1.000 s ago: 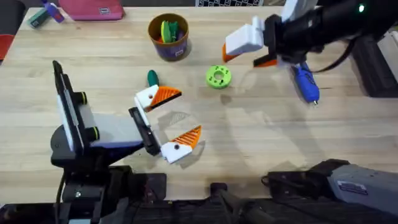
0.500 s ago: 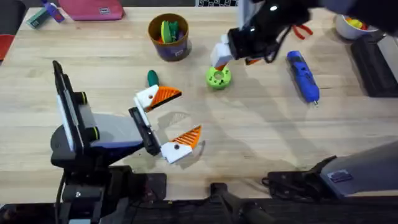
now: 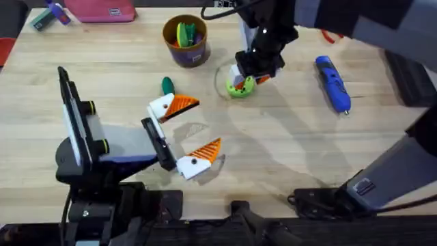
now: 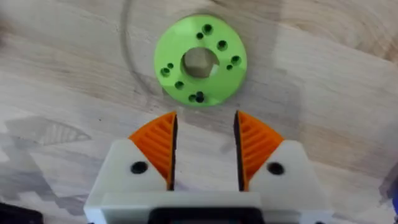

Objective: Pick up the gripper from the table and insert it into the empty holder that is missing its gripper. Then pick up a screw, insert it into the mounting hole, and use the screwdriver to tighten it. Finally, clean up the table by picking up the vegetable and placing it into the bucket.

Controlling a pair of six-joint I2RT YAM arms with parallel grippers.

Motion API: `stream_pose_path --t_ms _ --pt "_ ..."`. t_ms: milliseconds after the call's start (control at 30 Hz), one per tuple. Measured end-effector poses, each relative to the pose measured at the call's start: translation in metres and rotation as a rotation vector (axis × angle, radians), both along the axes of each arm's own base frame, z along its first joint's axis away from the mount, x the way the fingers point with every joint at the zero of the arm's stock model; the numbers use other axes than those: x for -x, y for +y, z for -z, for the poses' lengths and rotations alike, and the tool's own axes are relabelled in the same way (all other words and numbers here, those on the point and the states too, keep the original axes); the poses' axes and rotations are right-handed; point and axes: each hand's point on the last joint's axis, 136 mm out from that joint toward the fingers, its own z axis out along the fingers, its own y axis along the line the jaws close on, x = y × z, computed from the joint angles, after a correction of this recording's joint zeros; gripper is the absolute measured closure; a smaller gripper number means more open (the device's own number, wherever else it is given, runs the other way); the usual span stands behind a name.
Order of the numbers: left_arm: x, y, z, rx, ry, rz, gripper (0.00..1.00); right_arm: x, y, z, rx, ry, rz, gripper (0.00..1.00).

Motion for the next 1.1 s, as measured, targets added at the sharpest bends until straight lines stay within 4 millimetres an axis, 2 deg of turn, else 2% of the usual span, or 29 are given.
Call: stream_pose_path --t_ms 367,667,767,967,1100 --pt "0.0 0.0 0.0 0.0 0.0 0.0 0.015 -0.003 0.007 0.025 0.019 0.031 -0.014 0.616" --pt "0.0 0.0 0.0 0.0 0.0 0.0 0.015 -0.005 0.009 0.03 0.02 0.03 -0.014 0.701" --pt "0.0 0.0 0.0 0.0 0.0 0.0 0.015 -0.006 0.008 0.035 0.034 0.038 -0.013 0.757" --pt "0.0 0.0 0.0 0.0 0.0 0.0 0.015 -0.009 0.009 0.034 0.033 0.023 -0.013 0.832" --pt "0.0 0.0 0.0 0.0 0.0 0.0 0.015 -0.01 0.009 0.034 0.033 0.018 -0.013 0.934"
